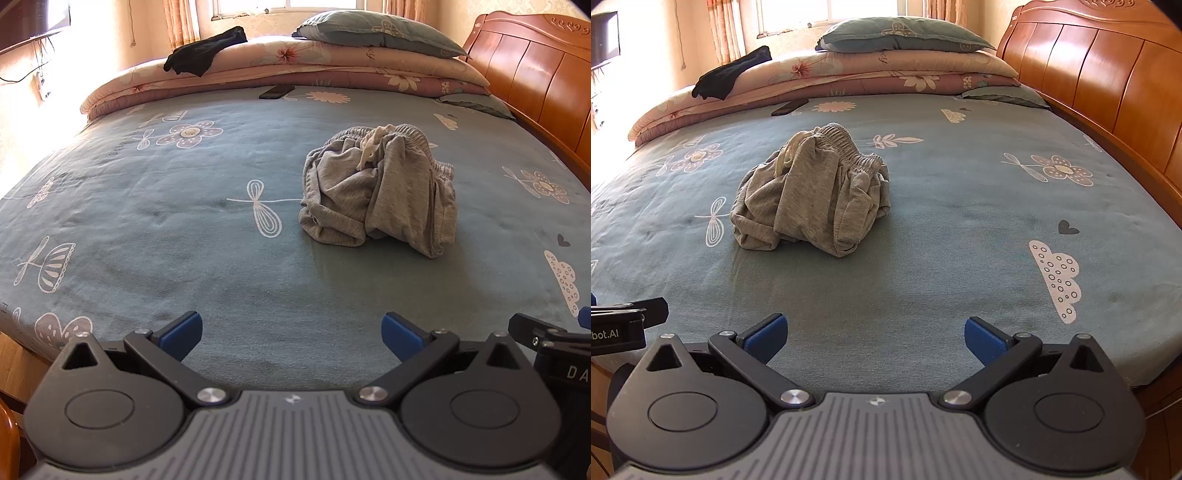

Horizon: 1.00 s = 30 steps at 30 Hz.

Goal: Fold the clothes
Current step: 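Move both open grippers toward the crumpled grey sweatpants on the bed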

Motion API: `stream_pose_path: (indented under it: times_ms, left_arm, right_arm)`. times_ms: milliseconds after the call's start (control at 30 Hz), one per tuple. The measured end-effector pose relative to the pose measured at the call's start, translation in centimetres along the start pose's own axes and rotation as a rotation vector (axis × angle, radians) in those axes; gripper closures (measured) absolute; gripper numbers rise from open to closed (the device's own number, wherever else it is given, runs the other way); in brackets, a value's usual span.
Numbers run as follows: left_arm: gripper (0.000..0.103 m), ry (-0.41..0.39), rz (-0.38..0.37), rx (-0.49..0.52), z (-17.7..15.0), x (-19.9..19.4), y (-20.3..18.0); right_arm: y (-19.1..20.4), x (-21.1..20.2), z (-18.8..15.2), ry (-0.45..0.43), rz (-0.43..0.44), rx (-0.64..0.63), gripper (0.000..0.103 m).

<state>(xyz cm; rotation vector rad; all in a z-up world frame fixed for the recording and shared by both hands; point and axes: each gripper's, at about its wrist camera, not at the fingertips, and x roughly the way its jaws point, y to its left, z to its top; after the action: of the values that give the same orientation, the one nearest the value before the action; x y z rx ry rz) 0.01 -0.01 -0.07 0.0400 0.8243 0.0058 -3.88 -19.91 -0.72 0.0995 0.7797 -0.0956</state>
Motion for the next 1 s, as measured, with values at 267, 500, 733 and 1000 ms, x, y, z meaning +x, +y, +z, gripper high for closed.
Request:
stream_pose_path:
  times_ms: [267,500,733,1000]
  left_arm:
    - [0.0,-0.001,-0.001,-0.011,0.37,-0.13,0.09]
    - [0.0,-0.039,0.019,0.001,0.07,-0.46,-0.02]
    - [0.0,-0.034,0.001,0.003,0.09,-0.27,-0.07]
    - [0.0,-0.051,-0.02,0.015,-0.02,-0.38,-0.26]
  right_arm:
    - [-0.08,-0.22,0.1,-0.003,-0.005,0.0,0.0]
    - [0.21,-0.28,-0.1,-0.016,-0.002,0.002,0.0]
    - [0.29,-0.48,-0.21,-0.027,0.008,0.009,0.0]
    - [0.11,-0.46,-0.32,-0.033,0.021,0.021,0.0]
